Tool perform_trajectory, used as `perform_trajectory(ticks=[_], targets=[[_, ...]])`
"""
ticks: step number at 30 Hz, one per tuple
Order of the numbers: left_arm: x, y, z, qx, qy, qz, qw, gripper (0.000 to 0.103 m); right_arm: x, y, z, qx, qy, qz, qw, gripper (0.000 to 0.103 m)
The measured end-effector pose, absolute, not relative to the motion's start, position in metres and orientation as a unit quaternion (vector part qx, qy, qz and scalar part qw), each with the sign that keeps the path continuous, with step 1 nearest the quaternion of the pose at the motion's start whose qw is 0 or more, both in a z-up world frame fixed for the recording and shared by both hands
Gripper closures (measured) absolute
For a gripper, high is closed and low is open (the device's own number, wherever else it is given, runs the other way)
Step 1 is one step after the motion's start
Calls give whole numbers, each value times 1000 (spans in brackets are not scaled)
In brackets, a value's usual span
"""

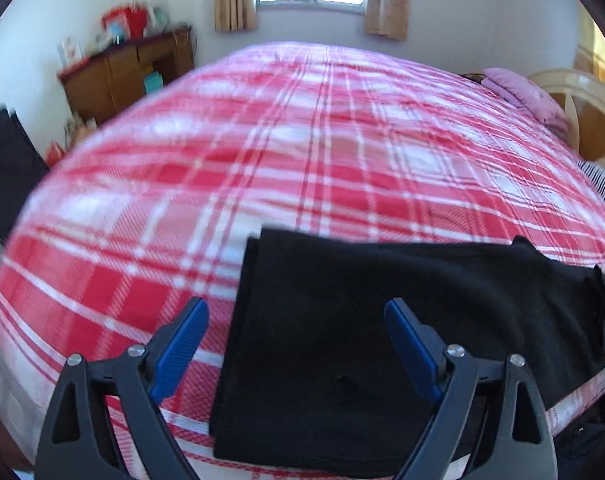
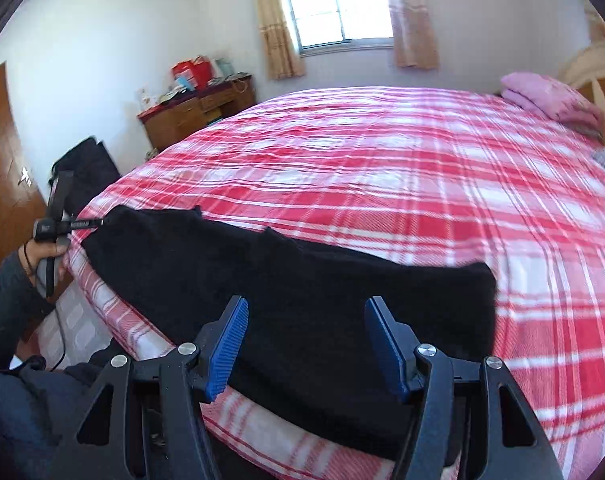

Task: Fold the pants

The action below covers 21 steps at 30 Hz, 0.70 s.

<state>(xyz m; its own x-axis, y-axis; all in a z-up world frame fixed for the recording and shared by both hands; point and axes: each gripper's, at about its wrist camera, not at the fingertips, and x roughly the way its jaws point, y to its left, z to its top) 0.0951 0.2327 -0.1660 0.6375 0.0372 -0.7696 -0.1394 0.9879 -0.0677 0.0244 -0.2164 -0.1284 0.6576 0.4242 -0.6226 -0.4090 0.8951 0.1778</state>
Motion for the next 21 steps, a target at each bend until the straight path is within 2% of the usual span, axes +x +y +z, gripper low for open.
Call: perform_trajectory(ticks=[1, 4, 5, 6, 8, 9, 16, 21], targets=[[97, 236, -174, -78, 430, 38, 898, 15, 24, -221, -131, 20, 347, 226, 910, 40], [95, 229, -178, -57, 424, 31, 903, 18, 29, -234, -136, 56, 351, 216, 909, 40], [96, 226, -177, -51, 426, 22, 903, 28, 31, -236, -138, 65, 353, 213, 908, 40], [94, 224, -177, -48, 427, 18, 903, 32, 34, -240, -141, 76, 357, 210, 907, 40], [94, 227, -174, -56, 432, 0, 900, 74, 37, -245, -145, 90, 360, 203, 906, 40], [95, 230, -172, -67, 435, -13, 898, 81, 38, -249, -147, 99, 361, 198, 906, 40], [84, 224, -144, -132, 415, -68, 898, 81, 42, -268, -144, 138, 349, 171, 911, 40], [75, 190, -103, -161, 378, -137, 901, 81, 44, -276, -143, 151, 352, 158, 910, 40]])
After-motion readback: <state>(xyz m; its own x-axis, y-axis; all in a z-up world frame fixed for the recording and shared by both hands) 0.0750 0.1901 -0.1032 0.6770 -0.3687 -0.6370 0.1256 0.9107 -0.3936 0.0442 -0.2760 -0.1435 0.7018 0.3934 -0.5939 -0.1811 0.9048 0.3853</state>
